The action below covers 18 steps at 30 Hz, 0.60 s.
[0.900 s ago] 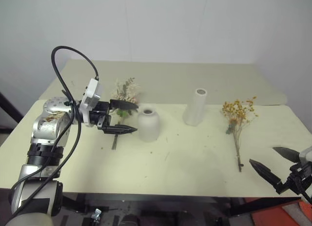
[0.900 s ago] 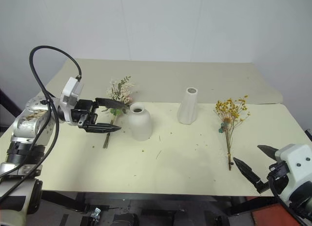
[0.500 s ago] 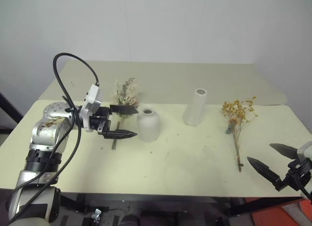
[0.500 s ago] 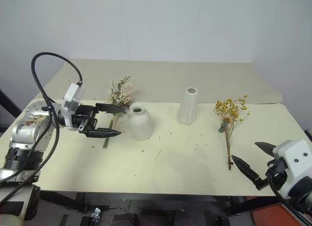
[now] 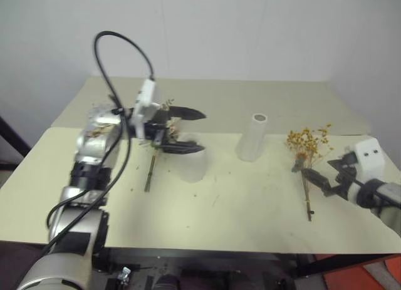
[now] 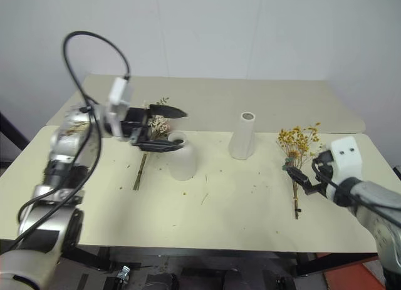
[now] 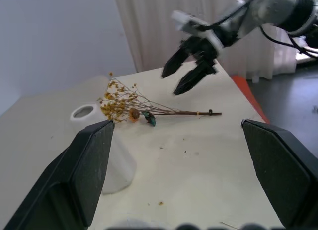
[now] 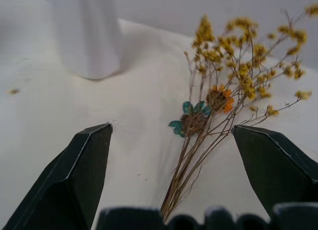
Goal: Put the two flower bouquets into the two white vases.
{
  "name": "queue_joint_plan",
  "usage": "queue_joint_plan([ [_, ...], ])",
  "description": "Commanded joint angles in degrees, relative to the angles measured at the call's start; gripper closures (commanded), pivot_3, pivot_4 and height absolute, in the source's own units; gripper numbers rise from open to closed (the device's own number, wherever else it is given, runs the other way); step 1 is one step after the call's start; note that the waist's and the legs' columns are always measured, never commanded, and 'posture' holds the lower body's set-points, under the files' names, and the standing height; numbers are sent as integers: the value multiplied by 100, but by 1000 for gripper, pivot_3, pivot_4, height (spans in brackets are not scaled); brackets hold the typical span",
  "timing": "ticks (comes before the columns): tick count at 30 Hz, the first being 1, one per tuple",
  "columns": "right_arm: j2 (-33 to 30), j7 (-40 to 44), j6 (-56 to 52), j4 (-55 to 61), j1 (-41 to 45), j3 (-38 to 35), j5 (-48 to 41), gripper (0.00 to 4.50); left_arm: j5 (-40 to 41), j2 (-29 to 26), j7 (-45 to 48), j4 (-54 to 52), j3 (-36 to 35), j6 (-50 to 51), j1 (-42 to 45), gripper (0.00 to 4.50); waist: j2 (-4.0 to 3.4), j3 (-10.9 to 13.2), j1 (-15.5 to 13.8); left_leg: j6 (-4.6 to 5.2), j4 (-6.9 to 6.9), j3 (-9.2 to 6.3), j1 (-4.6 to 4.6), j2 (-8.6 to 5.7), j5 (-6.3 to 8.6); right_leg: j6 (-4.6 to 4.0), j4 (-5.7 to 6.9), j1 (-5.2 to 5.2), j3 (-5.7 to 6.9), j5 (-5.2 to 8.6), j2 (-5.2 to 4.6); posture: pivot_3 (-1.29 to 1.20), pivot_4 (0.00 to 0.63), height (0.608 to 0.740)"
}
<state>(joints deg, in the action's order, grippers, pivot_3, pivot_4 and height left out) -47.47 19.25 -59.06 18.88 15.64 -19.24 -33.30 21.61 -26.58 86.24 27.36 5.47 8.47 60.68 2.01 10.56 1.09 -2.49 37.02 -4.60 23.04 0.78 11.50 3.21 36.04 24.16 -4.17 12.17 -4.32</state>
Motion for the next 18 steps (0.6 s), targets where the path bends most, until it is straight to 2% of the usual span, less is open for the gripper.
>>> queue_joint_plan([
  [1,48,-286,-474,-629,660,296,274,0,-385,137,224,510,234,-595,411,26,0,0,5,3,-1,0,4,0,2,-10,-2,4,0,-6,0,0,150,740],
  [6,67,-351,-677,-1185,989,716,632,0,-586,377,333,871,339,-1028,571,26,-1,0,36,20,-6,0,11,0,11,-14,-2,14,0,-6,0,0,150,740],
  [14,263,-112,-621,-1723,1215,895,824,0,-492,565,320,691,245,-938,381,26,-1,1,88,24,3,0,8,-3,7,13,3,10,0,4,-3,0,150,740],
  [17,317,-41,-609,-2144,1387,980,933,564,-531,525,297,676,246,-948,312,0,-2,1,144,26,3,-1,2,-3,6,17,5,6,-1,4,-2,0,150,740],
  [18,335,-21,-594,-2263,1431,992,969,892,-557,509,287,670,257,-960,296,0,-2,1,153,26,3,-1,1,-3,6,17,5,6,-2,4,-2,0,150,740],
])
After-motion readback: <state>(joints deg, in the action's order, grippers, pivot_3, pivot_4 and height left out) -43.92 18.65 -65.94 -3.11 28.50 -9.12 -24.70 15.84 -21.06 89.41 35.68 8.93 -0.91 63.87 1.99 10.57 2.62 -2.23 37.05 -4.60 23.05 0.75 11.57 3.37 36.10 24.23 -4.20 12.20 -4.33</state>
